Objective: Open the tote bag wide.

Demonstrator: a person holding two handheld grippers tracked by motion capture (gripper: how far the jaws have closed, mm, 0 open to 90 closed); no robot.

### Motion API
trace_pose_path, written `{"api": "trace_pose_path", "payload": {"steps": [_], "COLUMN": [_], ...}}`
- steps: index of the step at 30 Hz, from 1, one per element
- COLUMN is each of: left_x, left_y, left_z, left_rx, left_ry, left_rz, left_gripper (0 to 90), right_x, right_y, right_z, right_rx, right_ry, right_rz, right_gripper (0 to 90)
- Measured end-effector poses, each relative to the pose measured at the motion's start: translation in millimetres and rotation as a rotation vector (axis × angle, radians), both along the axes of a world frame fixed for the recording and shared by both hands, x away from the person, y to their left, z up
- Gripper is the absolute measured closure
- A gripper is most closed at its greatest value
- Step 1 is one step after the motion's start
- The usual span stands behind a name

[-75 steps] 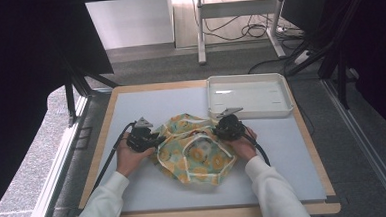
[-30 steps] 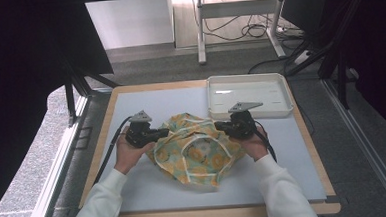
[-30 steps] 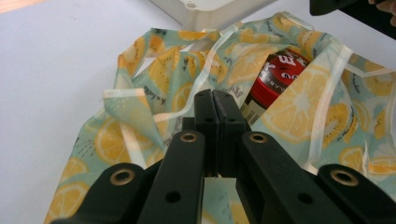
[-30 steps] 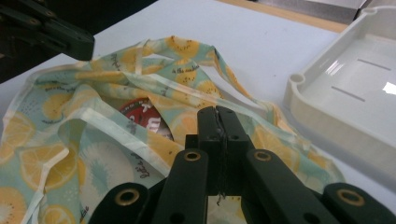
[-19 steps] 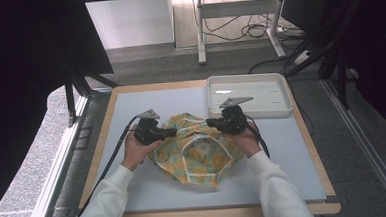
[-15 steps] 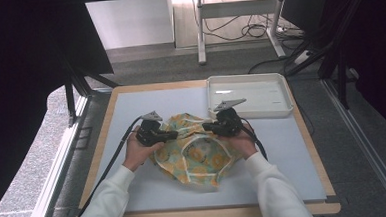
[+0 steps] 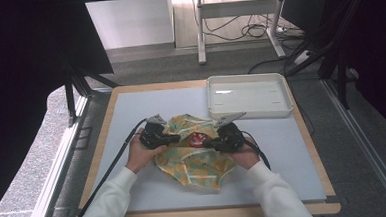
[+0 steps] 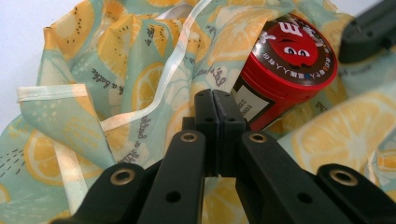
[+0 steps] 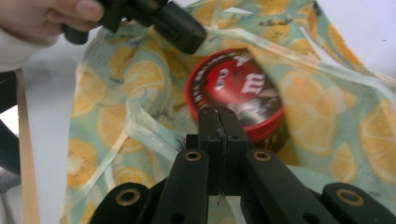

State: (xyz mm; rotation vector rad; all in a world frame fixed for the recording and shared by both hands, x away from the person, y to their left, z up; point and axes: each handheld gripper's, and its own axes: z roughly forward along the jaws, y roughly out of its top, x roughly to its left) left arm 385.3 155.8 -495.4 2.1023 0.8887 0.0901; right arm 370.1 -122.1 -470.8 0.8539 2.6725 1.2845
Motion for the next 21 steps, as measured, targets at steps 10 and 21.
{"api": "trace_pose_path", "payload": {"steps": [10, 21], "left_x": [-0.1, -0.8], "left_y": [-1.0, 0.3], "left_z": [-1.0, 0.2], "left_rx": [-0.001, -0.001], "left_ry": [0.001, -0.005], "left_rz": [0.003, 0.005], "left_gripper": [90.0, 90.0], "right_x": [-14.4, -24.5], "right_y": [1.5, 10.2], "right_z": [-1.6, -17.2], "right_rx": [0.008, -0.032], "right_ry": [-0.002, 0.029], "right_rz": [0.038, 0.065], "right_gripper": [89.2, 89.3]}}
